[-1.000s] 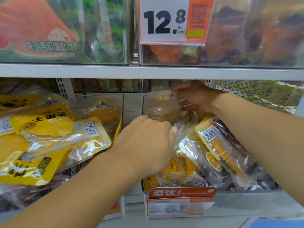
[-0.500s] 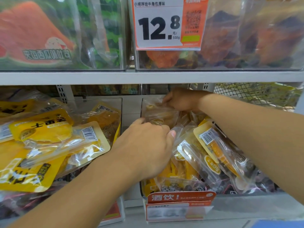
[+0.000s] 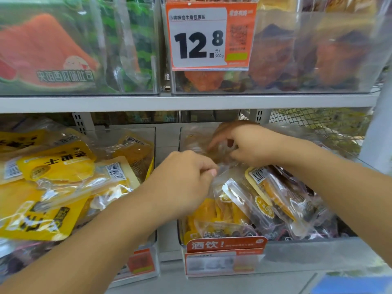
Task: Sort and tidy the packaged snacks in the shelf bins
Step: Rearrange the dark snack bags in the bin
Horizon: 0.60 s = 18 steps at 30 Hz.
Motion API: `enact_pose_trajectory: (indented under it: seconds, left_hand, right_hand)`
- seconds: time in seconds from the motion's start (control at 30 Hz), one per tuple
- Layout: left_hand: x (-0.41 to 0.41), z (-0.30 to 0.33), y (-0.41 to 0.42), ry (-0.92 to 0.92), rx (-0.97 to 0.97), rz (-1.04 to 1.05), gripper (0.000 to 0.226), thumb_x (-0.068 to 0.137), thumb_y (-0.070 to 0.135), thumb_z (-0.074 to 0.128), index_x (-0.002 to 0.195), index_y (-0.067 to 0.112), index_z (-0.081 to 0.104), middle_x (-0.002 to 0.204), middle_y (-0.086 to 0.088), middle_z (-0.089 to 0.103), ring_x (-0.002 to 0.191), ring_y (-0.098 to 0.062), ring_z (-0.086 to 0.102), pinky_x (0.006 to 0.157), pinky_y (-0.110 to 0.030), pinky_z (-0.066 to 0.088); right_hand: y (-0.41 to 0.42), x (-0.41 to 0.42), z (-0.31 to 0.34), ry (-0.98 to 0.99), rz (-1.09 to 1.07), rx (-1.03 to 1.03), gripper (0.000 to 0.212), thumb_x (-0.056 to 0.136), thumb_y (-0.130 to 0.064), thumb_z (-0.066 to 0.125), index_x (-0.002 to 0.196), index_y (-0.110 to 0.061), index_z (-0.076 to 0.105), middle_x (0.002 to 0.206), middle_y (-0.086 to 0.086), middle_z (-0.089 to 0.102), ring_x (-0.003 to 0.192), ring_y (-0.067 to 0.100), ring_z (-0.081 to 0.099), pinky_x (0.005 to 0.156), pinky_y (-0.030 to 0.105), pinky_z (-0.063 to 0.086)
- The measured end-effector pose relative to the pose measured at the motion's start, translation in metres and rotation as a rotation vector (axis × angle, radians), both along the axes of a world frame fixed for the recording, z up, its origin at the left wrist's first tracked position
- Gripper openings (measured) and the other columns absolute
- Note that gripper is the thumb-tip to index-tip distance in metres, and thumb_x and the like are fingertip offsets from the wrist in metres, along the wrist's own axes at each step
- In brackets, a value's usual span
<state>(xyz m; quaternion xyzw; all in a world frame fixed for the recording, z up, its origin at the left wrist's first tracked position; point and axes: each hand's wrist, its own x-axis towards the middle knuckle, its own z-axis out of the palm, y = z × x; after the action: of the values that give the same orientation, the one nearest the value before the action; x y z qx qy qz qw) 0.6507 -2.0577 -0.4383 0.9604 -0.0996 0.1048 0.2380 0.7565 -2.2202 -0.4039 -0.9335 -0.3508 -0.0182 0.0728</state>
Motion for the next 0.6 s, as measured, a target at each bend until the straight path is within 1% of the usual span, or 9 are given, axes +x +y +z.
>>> enact_pose_trajectory:
  seconds: [0.1,0.17,0.2,0.27,0.37,0.43,0.5,0.57,0.6]
  left_hand:
    - [-0.005,-0.003,0.000,-0.041,0.106,-0.039,0.029,0.104,0.034,0.042,0.112,0.031,0.070,0.076,0.010,0.069,0.078,-0.007,0.063,0.092,-0.034,0.052]
    - [-0.005,-0.004,0.001,-0.057,0.157,-0.057,0.032,0.106,0.035,0.036,0.122,0.035,0.064,0.091,0.011,0.072,0.094,-0.010,0.063,0.117,-0.031,0.029]
    - [-0.007,-0.004,0.002,-0.051,0.172,-0.069,0.035,0.107,0.036,0.033,0.128,0.039,0.060,0.103,0.013,0.072,0.105,-0.009,0.061,0.119,-0.028,0.019]
    - [-0.010,-0.004,0.003,-0.034,0.182,-0.116,0.038,0.106,0.040,0.029,0.135,0.045,0.053,0.111,0.019,0.069,0.117,-0.006,0.054,0.120,-0.030,0.020]
    - [-0.013,-0.004,0.005,-0.038,0.214,-0.179,0.041,0.106,0.040,0.026,0.140,0.045,0.047,0.098,0.020,0.069,0.112,-0.001,0.057,0.121,-0.021,0.007]
    - [-0.012,-0.003,0.004,-0.053,0.248,-0.184,0.042,0.106,0.038,0.024,0.142,0.044,0.045,0.102,0.020,0.070,0.110,-0.002,0.059,0.115,-0.013,-0.003]
    - [-0.013,-0.001,0.005,-0.042,0.253,-0.185,0.042,0.106,0.038,0.024,0.142,0.044,0.046,0.082,0.033,0.065,0.105,-0.001,0.058,0.112,-0.009,-0.003]
    - [-0.013,0.001,0.006,-0.010,0.232,-0.176,0.042,0.106,0.039,0.025,0.141,0.048,0.045,0.069,0.040,0.057,0.114,0.001,0.047,0.105,0.000,-0.004]
    - [-0.014,0.002,0.007,0.006,0.217,-0.177,0.041,0.107,0.040,0.025,0.141,0.052,0.044,0.078,0.042,0.060,0.121,0.003,0.038,0.096,0.006,-0.007]
  right_hand:
    - [0.000,0.002,-0.001,0.141,0.019,-0.147,0.058,0.092,0.002,0.044,0.128,-0.037,0.066,0.119,-0.023,0.058,0.088,-0.015,0.050,0.072,-0.003,0.033]
    - [0.004,0.003,0.000,0.129,-0.009,-0.255,0.051,0.094,-0.002,0.042,0.128,-0.030,0.066,0.131,-0.013,0.061,0.100,0.001,0.053,0.080,0.010,0.038]
    - [0.004,0.002,0.002,0.128,-0.050,-0.295,0.044,0.096,-0.004,0.042,0.125,-0.025,0.068,0.129,-0.007,0.064,0.099,0.008,0.052,0.074,0.010,0.038]
    - [-0.001,0.000,0.005,0.096,-0.125,-0.312,0.033,0.099,-0.008,0.042,0.116,-0.014,0.070,0.114,0.002,0.067,0.091,0.017,0.052,0.061,0.009,0.034]
    - [-0.013,-0.004,0.009,-0.002,-0.231,-0.322,0.022,0.097,-0.020,0.048,0.090,-0.013,0.066,0.082,0.003,0.058,0.076,0.024,0.053,0.072,0.028,0.043]
    - [-0.014,-0.007,0.011,-0.036,-0.257,-0.327,0.032,0.095,-0.032,0.049,0.067,-0.018,0.051,0.070,0.000,0.051,0.065,0.017,0.049,0.066,0.030,0.041]
    - [-0.010,-0.011,0.011,-0.093,-0.258,-0.318,0.046,0.093,-0.048,0.052,0.058,-0.018,0.044,0.062,-0.001,0.048,0.059,0.014,0.046,0.057,0.028,0.037]
    - [-0.007,-0.012,0.009,-0.131,-0.188,-0.302,0.053,0.090,-0.055,0.058,0.057,-0.015,0.050,0.056,-0.003,0.049,0.056,0.014,0.048,0.054,0.027,0.037]
    - [-0.006,-0.011,0.008,-0.098,-0.132,-0.306,0.047,0.090,-0.053,0.061,0.061,-0.016,0.057,0.056,-0.004,0.052,0.056,0.013,0.050,0.054,0.027,0.039]
